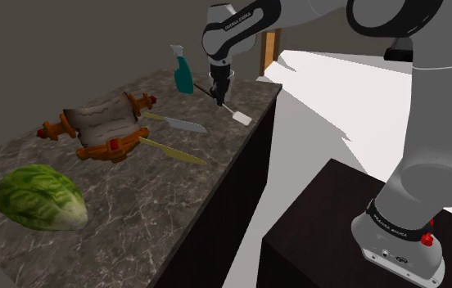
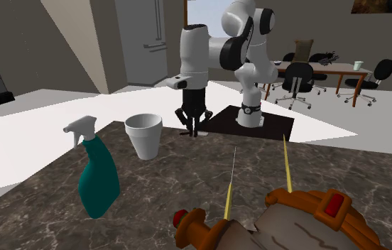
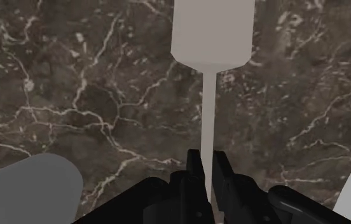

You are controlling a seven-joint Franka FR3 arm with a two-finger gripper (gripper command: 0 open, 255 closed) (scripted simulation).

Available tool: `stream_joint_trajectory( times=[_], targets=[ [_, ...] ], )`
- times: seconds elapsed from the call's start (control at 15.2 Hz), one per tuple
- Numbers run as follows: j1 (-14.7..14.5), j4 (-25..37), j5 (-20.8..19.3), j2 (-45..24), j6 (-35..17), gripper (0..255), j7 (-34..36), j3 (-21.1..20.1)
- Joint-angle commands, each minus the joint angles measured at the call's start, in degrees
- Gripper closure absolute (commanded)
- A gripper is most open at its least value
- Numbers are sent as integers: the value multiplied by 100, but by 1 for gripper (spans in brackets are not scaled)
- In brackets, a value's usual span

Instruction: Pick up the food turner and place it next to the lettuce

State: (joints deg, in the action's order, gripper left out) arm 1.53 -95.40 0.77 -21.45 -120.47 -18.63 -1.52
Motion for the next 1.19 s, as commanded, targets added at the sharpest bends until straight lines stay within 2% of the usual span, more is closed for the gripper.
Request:
stream_joint_trajectory(
  times=[0.0, 1.12],
  targets=[
    [-8, 107, -3, 41, 149, 255, 15, -3],
    [-8, 1102, -4, 262, 1366, 255, 33, -5]
  ],
)
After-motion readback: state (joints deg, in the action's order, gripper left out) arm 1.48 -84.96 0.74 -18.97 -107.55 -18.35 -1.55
